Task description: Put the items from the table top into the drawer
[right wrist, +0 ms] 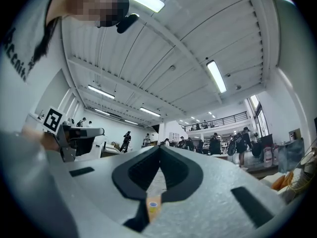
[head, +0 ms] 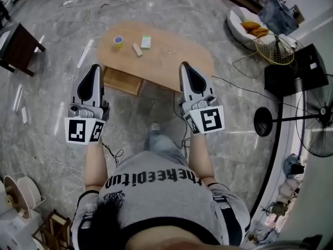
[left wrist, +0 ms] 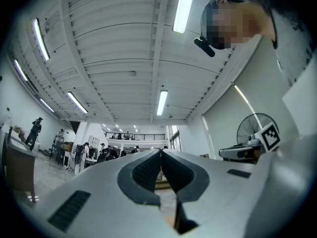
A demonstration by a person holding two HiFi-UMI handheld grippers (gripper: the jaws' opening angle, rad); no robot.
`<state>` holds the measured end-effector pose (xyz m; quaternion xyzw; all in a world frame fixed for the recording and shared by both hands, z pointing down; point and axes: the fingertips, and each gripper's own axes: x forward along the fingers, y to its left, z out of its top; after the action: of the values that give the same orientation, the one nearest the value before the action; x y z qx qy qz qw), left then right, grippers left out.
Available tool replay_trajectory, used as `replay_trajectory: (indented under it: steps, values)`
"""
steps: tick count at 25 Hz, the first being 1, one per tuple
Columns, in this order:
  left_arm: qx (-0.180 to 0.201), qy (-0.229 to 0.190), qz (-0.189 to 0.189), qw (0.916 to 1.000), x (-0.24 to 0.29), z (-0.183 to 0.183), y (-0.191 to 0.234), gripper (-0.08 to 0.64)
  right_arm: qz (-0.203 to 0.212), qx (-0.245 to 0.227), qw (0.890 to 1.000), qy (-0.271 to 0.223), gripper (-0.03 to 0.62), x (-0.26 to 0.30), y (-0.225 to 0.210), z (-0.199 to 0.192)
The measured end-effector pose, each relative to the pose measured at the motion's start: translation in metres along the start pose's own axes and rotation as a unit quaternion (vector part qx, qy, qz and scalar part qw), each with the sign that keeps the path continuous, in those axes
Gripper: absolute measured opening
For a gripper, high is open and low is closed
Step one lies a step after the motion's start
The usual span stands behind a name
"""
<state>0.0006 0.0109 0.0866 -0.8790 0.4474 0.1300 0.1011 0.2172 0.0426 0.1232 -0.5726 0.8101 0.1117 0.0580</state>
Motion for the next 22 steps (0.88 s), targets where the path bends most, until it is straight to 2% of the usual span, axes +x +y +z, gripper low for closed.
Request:
replay_trajectory:
  steps: [4, 10, 16, 22]
  values:
    - [0.019, -0.010, 0.000, 0.9998, 0.045, -0.010, -0.002, 0.012, 0.002, 0.007, 1.000, -0.005, 0.002, 0.027, -0.040, -0.010]
    - [0.027, -0.003, 0.010, 0.9996, 0.087, -0.029, -0.001, 0.012, 0.021, 0.023, 1.000, -0.004, 0.002, 0.061, -0.072, -0.033]
    - [0.030, 0.009, 0.026, 0.9992, 0.111, -0.047, 0.017, 0.012, 0.044, 0.038, 0.998, 0.003, 0.002, 0.095, -0.078, -0.053]
    - [0.022, 0.014, 0.031, 0.9992, 0.131, -0.067, 0.056, 0.012, 0.049, 0.045, 0.998, 0.010, 0.002, 0.141, -0.074, -0.069]
